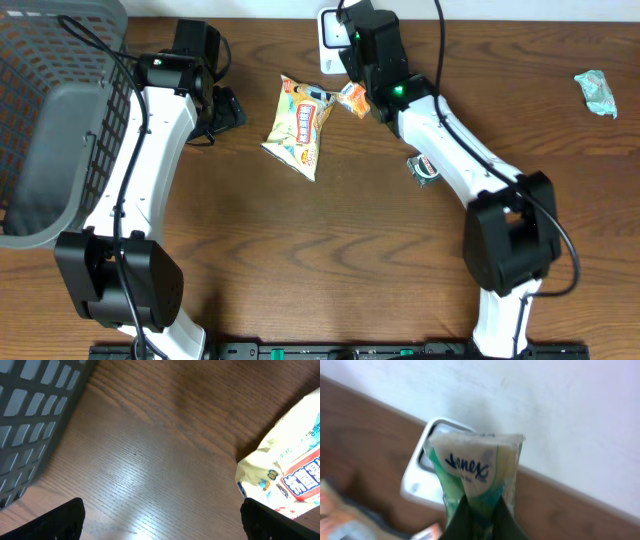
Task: Scan the item barcode
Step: 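Lift the teal Kleenex pack up to the scanner face, then carry the teal Kleenex pack to the far right and release it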
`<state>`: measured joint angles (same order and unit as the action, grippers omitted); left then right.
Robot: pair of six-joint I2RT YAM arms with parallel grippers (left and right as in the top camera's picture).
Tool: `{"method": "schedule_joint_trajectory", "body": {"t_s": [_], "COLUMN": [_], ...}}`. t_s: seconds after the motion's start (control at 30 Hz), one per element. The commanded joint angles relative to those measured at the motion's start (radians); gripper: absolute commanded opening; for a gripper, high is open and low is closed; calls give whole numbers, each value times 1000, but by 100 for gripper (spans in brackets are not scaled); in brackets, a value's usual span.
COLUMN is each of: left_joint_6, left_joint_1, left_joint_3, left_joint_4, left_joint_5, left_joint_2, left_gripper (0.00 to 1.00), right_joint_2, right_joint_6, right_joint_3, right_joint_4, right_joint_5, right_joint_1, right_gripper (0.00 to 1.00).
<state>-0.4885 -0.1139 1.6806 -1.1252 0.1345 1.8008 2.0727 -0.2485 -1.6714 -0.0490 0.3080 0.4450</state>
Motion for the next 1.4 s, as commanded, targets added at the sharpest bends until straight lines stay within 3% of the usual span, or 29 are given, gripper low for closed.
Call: {"method": "schedule_joint_trajectory", "body": {"t_s": [0.0,0.13,0.3,0.43,0.63,0.8,0.93,1.07,1.27,1.3,1.37], "left_joint_6": [17,17,17,17,17,17,17,17,17,17,17], "left_joint_1": [3,3,3,3,3,3,3,3,3,3,3], "left_joint_3": [3,3,3,3,3,3,3,3,3,3,3], "left_joint_4": [-3,-3,-3,-3,-3,-3,-3,-3,-3,-3,-3], "left_joint_5": [12,12,12,12,12,12,12,12,12,12,12], "left_joint_2": [-5,-5,-5,-5,-5,-5,-5,-5,-5,-5,-5], "left_gripper": [98,98,98,98,98,98,98,98,98,98,98], "right_joint_2": [96,180,339,414,424,360,305,293,294,294,294], "right_joint_6": [-222,-370,-495,-674,-685,-533,-510,-416,-159,-131,-95], "right_joint_3": [-3,-68,-329,-381,-388,-389,-389,-389,-389,-389,-389], "right_joint_4": [111,217,172,172,172,143,51,-170,-530,-573,-625], "right_joint_5": [62,85,93,93,114,183,309,471,472,472,471], "right_joint_1": [-3,2,-1,8,19,-16,-103,-249,-475,-510,-560], "right_gripper": [1,1,1,1,1,1,1,1,1,3,17]}}
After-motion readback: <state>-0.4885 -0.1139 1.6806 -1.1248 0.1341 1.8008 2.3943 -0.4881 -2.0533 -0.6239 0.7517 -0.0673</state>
